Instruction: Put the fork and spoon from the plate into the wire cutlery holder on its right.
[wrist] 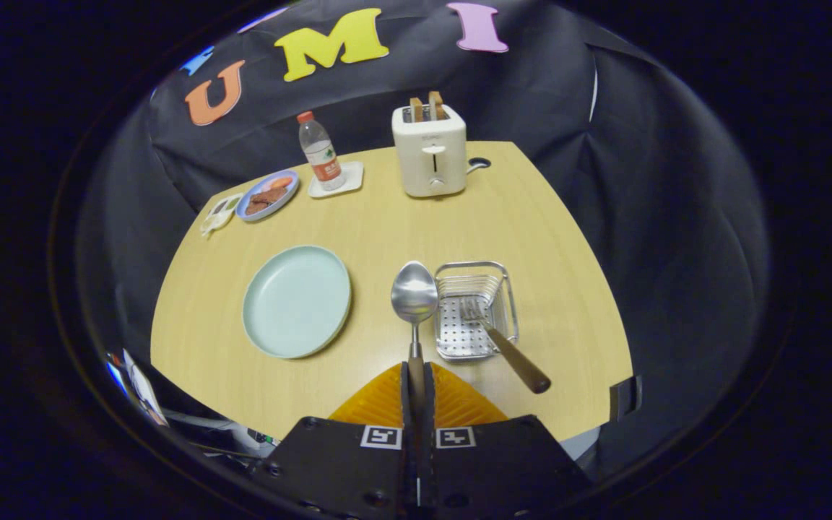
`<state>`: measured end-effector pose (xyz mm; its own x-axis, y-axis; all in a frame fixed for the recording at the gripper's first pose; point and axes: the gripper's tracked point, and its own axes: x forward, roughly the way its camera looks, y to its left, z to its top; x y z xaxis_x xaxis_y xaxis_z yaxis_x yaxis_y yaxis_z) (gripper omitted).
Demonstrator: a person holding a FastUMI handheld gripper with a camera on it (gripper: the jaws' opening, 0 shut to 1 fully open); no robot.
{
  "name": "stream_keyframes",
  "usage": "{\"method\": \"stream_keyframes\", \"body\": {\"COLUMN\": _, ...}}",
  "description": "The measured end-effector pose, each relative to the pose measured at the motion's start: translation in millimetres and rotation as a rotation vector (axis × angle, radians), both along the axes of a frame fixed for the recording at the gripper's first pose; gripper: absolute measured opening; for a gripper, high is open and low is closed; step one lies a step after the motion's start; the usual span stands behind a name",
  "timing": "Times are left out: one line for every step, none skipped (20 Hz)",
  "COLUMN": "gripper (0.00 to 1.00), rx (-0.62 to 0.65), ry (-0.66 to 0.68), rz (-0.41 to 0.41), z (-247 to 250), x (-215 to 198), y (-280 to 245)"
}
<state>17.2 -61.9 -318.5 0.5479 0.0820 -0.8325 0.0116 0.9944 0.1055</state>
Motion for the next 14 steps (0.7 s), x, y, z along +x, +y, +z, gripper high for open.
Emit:
{"method": "stream_keyframes", "body": {"gripper": 0.02, "rx": 0.000, "ry": -0.001, "rz": -0.009, "z": 0, "x": -1, "y": -7}}
{"method": "stream_keyframes", "body": {"gripper": 0.03, "rx": 0.000, "ry": -0.001, "rz": -0.012, "z": 0, "x": -2, "y": -11}}
{"method": "stream_keyframes", "body": {"gripper": 0.02, "rx": 0.001, "ry": -0.001, "rz": -0.013, "z": 0, "x": -2, "y": -15}}
{"method": "stream_keyframes", "body": {"gripper": 0.02, "rx": -0.001, "ry": 0.006, "rz": -0.015, "z": -1, "x": -3, "y": -20}}
{"method": "stream_keyframes", "body": {"gripper": 0.03, "rx": -0.002, "ry": 0.007, "rz": -0.023, "z": -2, "x": -3, "y": -24}}
{"method": "stream_keyframes", "body": {"gripper": 0.05, "rx": -0.001, "ry": 0.011, "rz": -0.031, "z": -2, "x": -1, "y": -28}}
{"method": "stream_keyframes", "body": {"gripper": 0.05, "rx": 0.001, "ry": 0.016, "rz": -0.036, "z": -1, "x": 0, "y": -30}}
{"method": "stream_keyframes", "body": {"gripper": 0.04, "rx": 0.004, "ry": 0.018, "rz": -0.034, "z": -1, "x": 1, "y": -31}}
{"method": "stream_keyframes", "body": {"gripper": 0.04, "rx": 0.000, "ry": 0.019, "rz": -0.028, "z": 0, "x": 3, "y": -32}}
{"method": "stream_keyframes", "body": {"gripper": 0.04, "rx": -0.005, "ry": 0.015, "rz": -0.024, "z": 0, "x": 5, "y": -33}}
{"method": "stream_keyframes", "body": {"gripper": 0.05, "rx": -0.011, "ry": 0.009, "rz": -0.024, "z": 1, "x": 8, "y": -34}}
{"method": "stream_keyframes", "body": {"gripper": 0.05, "rx": -0.015, "ry": 0.003, "rz": -0.027, "z": 2, "x": 12, "y": -34}}
{"method": "stream_keyframes", "body": {"gripper": 0.05, "rx": -0.013, "ry": -0.004, "rz": -0.030, "z": 3, "x": 15, "y": -34}}
{"method": "stream_keyframes", "body": {"gripper": 0.07, "rx": -0.011, "ry": -0.011, "rz": -0.028, "z": 5, "x": 17, "y": -32}}
